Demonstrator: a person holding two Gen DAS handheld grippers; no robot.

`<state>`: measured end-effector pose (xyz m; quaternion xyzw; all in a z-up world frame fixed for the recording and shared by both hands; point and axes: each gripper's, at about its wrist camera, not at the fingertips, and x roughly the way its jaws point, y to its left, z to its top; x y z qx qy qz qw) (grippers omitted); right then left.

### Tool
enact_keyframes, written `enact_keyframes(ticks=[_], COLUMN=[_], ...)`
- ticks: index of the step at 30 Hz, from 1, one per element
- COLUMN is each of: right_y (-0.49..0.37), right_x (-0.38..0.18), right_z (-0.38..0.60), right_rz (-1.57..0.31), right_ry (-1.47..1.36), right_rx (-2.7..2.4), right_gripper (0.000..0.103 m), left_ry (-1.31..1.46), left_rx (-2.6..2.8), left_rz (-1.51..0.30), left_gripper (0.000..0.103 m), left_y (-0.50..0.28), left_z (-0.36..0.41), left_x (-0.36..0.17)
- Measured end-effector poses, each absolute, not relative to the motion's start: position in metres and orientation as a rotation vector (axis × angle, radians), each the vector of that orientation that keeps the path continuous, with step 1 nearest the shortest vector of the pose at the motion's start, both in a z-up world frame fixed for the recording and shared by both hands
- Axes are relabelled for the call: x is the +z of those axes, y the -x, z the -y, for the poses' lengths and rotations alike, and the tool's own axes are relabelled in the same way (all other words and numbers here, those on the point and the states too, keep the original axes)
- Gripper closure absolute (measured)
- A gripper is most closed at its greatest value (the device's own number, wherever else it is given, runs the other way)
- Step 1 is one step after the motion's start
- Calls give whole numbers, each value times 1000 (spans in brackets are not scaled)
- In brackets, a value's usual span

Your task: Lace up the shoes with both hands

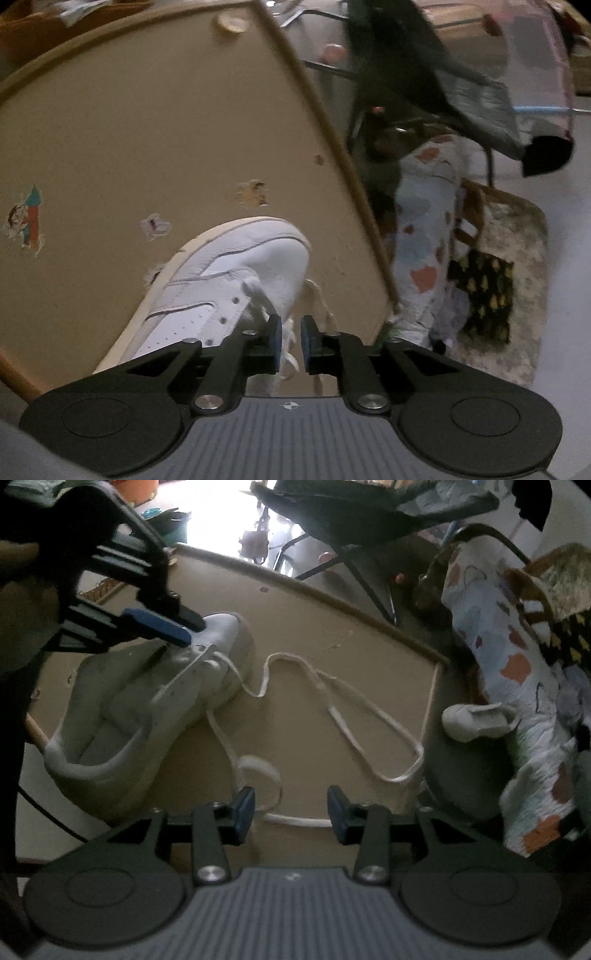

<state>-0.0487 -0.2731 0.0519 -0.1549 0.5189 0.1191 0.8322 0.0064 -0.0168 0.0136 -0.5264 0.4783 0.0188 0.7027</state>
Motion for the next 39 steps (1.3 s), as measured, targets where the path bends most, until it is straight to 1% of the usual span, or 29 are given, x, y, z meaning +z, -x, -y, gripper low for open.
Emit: enact_keyframes(ticks=[2, 4, 5, 6, 8, 10, 11, 12, 13, 14, 15, 16, 17, 18, 25, 30, 33, 37, 38, 39], right_y=[51, 53, 54, 55, 55, 55, 55, 55, 56, 56, 57, 58, 58, 58, 53, 39, 26, 14, 12, 10], right_x=[49, 47, 46, 46, 46, 44, 43, 42, 42, 41, 41, 41, 42, 44, 66, 71, 65, 53, 51, 49], right_z=[271, 269, 269, 269, 268, 267, 265, 264, 263, 262, 261, 261, 262, 262, 277, 283, 283, 276, 274, 272], right_rz=[-1108, -1111, -1110, -1107, -1105, -1108, -1107, -1107, -1106, -1106, -1104, -1098, -1088, -1075, -889, -863, -902, -934, -940, -946], right_ry=[317, 316, 314, 308, 298, 297, 299, 300, 301, 301, 302, 301, 296, 290, 194, 34, -80, -116, -106, -84], right_rx=[253, 255, 255, 255, 258, 255, 251, 250, 251, 251, 252, 250, 245, 239, 234, 317, 371, 412, 420, 424], right_gripper=[59, 59, 59, 59, 58, 58, 58, 58, 58, 58, 57, 57, 57, 57, 57, 57, 59, 69, 70, 74], left_ry=[1168, 1153, 1153, 1170, 1176, 1148, 1126, 1102, 1078, 1061, 1055, 1057, 1064, 1076, 937, 897, 864, 795, 791, 787], left_rx=[60, 78, 82, 77, 63, 62, 61, 52, 47, 50, 55, 57, 56, 48, -23, -48, -55, -67, -67, -66], left_rz=[-1079, -1091, -1091, -1081, -1066, -1058, -1057, -1060, -1064, -1069, -1066, -1058, -1048, -1039, -1038, -1039, -1036, -1017, -1013, -1010], left_gripper=[86, 83, 79, 73, 65, 64, 65, 72, 73, 80, 92, 93, 98, 100, 101, 101, 101, 101, 101, 101], left_y=[-7, -5, -5, -6, -9, -11, -11, -11, -11, -12, -13, -12, -11, -9, -1, 5, 8, 12, 12, 12], left_z=[21, 22, 23, 23, 25, 30, 33, 36, 39, 41, 41, 40, 39, 36, 36, 33, 30, 31, 31, 30], left_x=[15, 17, 18, 18, 19, 20, 20, 20, 20, 20, 19, 17, 15, 14, 22, 23, 23, 27, 27, 28])
